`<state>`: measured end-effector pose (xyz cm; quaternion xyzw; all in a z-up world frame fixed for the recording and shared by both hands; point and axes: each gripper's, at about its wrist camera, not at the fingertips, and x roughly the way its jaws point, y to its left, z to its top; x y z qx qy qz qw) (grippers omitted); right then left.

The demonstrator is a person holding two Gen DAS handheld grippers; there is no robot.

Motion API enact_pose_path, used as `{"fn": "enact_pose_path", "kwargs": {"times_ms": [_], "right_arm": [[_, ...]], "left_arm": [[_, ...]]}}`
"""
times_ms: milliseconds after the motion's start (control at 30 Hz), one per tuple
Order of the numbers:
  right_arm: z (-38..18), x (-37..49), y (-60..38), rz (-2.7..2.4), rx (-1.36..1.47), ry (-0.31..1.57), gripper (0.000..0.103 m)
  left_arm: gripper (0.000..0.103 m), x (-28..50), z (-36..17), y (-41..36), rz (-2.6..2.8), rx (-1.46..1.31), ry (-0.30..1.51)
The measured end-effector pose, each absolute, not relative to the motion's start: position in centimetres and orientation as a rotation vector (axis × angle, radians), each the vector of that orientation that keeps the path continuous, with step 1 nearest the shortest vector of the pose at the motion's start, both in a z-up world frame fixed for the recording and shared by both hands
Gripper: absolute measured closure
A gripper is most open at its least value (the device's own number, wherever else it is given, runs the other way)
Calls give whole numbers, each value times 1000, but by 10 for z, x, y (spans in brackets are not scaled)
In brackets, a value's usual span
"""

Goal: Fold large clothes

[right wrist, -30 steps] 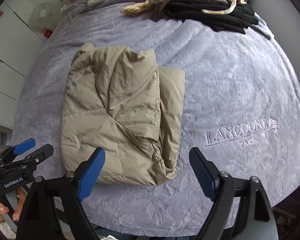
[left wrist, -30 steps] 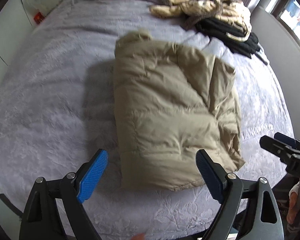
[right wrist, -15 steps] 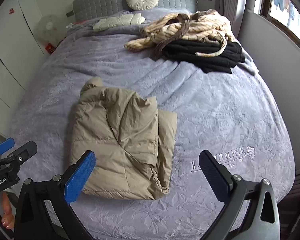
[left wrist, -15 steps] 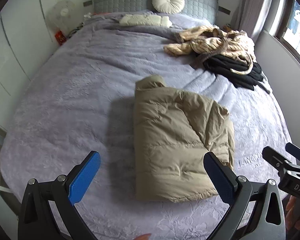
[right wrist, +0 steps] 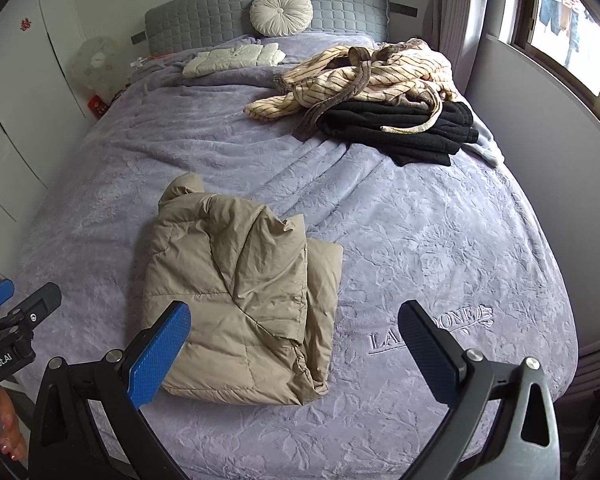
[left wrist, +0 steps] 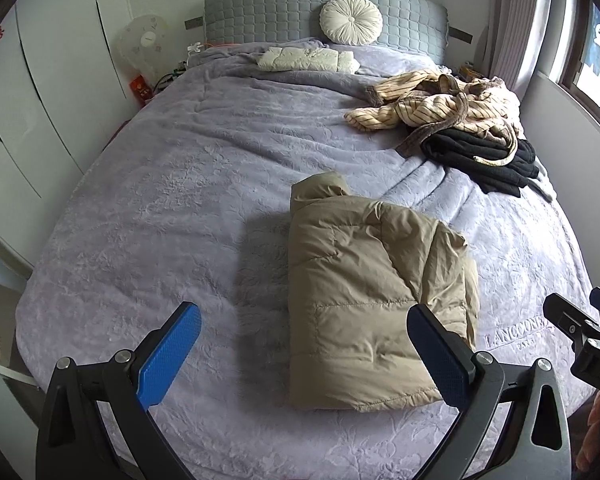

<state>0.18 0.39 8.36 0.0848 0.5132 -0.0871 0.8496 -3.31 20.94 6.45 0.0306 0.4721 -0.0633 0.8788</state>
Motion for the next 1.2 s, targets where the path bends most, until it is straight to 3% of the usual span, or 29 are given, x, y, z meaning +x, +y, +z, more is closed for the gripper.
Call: {"fn": "enact_pose_path", "kwargs": {"times_ms": [1200], "right_arm": [[82,3,3,-189,187,1096,0]], "left_arm": [[0,-32,64,212,-125,55,996]]}}
